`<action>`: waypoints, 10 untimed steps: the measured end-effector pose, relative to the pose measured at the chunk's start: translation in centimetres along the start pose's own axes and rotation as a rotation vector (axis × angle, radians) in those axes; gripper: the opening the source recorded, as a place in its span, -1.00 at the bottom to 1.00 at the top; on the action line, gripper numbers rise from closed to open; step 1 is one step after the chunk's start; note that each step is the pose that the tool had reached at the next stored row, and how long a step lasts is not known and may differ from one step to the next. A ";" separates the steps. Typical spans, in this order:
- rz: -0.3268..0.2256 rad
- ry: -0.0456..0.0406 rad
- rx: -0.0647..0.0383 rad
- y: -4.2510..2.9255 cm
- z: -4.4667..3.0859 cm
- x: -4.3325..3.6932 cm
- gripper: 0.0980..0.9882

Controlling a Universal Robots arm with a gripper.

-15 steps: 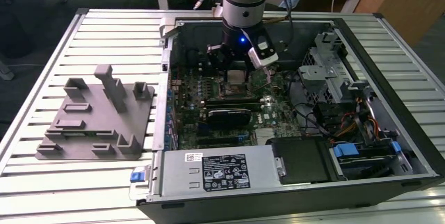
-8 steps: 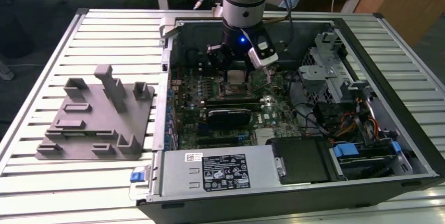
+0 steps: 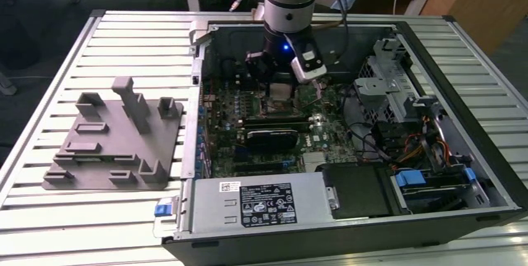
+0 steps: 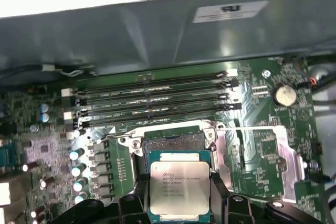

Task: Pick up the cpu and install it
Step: 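Place the cpu into insertion slot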

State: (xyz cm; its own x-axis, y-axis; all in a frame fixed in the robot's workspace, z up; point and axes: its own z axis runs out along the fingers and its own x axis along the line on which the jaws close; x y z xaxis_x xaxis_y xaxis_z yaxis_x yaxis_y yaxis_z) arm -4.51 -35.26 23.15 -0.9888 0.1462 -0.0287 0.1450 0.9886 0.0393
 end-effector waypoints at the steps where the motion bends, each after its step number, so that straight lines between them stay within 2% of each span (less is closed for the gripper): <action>1: 0.015 -0.0006 0.000 0.00 0.00 0.00 0.00; 10: 0.166 -0.0065 0.005 0.00 0.05 0.00 0.00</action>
State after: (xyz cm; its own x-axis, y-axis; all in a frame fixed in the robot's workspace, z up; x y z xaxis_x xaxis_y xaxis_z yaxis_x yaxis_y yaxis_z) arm -4.51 -35.25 23.11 -0.9510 0.3080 -0.0287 0.3068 0.9510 0.0392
